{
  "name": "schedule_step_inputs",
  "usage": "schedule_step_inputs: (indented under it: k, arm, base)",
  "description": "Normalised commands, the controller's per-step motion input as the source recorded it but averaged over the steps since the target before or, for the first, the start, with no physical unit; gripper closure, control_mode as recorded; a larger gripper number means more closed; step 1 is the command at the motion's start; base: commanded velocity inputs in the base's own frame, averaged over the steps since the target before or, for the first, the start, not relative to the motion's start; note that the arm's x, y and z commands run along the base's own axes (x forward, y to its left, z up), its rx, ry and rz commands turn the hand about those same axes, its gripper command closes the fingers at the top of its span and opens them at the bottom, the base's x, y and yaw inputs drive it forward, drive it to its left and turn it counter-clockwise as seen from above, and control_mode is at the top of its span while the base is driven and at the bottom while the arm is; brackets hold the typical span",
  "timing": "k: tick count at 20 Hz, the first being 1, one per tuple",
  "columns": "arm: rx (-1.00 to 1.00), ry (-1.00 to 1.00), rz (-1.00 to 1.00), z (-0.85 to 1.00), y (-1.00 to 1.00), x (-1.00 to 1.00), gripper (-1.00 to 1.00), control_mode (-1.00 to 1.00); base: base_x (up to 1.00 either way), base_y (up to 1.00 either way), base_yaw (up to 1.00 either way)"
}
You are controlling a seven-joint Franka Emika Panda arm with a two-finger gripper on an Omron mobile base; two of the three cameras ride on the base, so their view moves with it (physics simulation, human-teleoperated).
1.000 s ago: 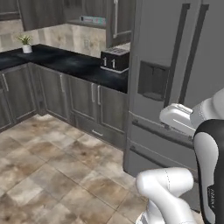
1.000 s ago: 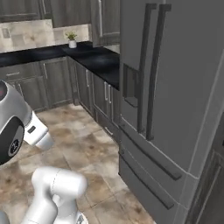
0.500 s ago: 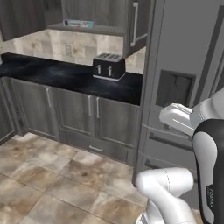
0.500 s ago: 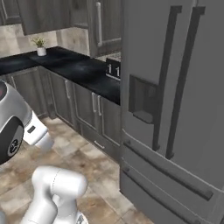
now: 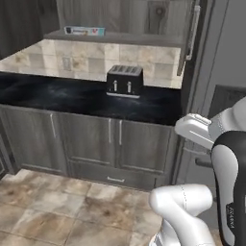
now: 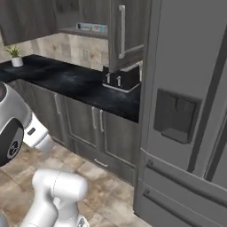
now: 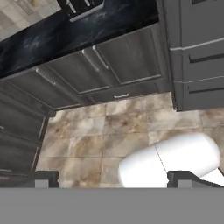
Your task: Retrieve the tupperware and aluminum foil from the cabinet and place them on the dining counter near the plate with mushroom and lemon to prepare for storing leftovers.
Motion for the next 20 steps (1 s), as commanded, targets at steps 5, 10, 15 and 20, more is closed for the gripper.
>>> schedule_step_inputs:
  k: [5, 10, 15, 20]
  arm:
    - [0.00, 0.00, 0.00, 0.00, 0.00, 0.00, -1.00, 1.00]
    - [0.00, 0.00, 0.00, 0.00, 0.00, 0.00, -1.00, 1.00]
    - [0.00, 0.00, 0.00, 0.00, 0.00, 0.00, -1.00, 1.00]
    - [0.00, 0.00, 0.00, 0.00, 0.00, 0.00, -1.00, 1.00]
  base:
    - [0.90, 1.00, -0.35]
    - [0.83, 1.00, -0.33]
    - [0.81, 0.59, -0.24]
    - [0.83, 0.19, -0.17]
